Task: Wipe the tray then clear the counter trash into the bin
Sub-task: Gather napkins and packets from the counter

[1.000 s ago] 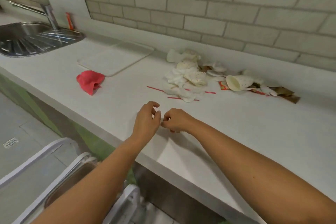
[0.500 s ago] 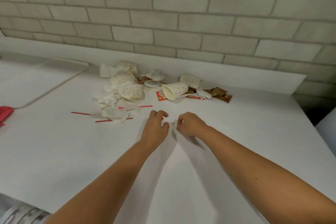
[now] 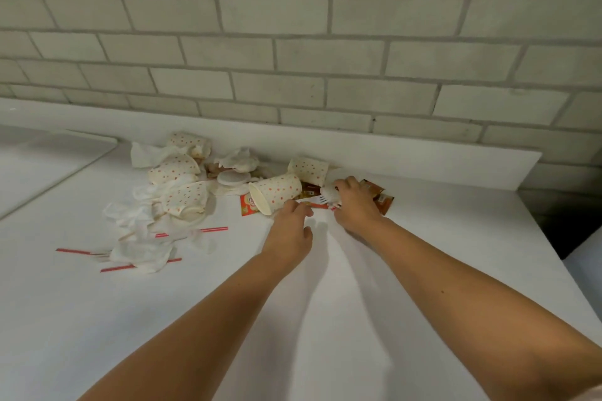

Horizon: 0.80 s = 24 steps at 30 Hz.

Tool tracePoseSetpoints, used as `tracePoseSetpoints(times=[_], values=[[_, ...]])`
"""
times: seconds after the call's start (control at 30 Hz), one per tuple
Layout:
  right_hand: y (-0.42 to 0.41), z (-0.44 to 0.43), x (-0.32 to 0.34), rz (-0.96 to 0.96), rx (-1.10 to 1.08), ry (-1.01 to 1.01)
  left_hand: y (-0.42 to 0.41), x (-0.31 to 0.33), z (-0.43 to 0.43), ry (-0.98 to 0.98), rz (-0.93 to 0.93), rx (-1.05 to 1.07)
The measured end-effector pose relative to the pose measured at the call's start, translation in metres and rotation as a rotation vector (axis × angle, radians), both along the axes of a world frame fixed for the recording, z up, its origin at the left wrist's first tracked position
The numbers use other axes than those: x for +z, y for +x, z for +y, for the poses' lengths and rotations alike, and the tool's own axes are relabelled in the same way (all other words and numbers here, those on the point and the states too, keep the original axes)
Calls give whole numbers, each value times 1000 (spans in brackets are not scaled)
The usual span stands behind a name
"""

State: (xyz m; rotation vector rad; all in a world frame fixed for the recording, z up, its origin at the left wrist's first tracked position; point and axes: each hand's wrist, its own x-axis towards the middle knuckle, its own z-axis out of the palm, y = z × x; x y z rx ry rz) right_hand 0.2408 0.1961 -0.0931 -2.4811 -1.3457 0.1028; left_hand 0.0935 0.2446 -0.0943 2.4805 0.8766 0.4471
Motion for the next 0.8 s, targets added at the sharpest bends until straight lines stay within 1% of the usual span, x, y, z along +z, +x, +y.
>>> tracePoseSetpoints(times=[0.13, 0.23, 0.33, 0.43, 0.53, 0.63, 0.7, 0.8], values=[[8, 17, -6, -25, 27, -77, 25, 0, 9, 99, 33, -20], [12, 21, -14, -99, 17, -71, 42, -3, 17, 150, 81, -41], [15, 19, -13, -41, 31, -76, 58, -10, 23, 194, 190, -64], [22, 11, -5, 56, 12, -69, 70, -19, 26, 219, 302, 7], [36, 4, 5, 128, -82, 18, 76, -26, 25, 231, 391, 66], [53, 2, 12, 142, -242, 92, 79, -28, 28, 319, 459, 54], [60, 4, 11, 142, -296, 55, 79, -29, 34, 368, 474, 21], [64, 10, 2, 157, -292, -45, 78, -29, 45, 405, 482, -39]])
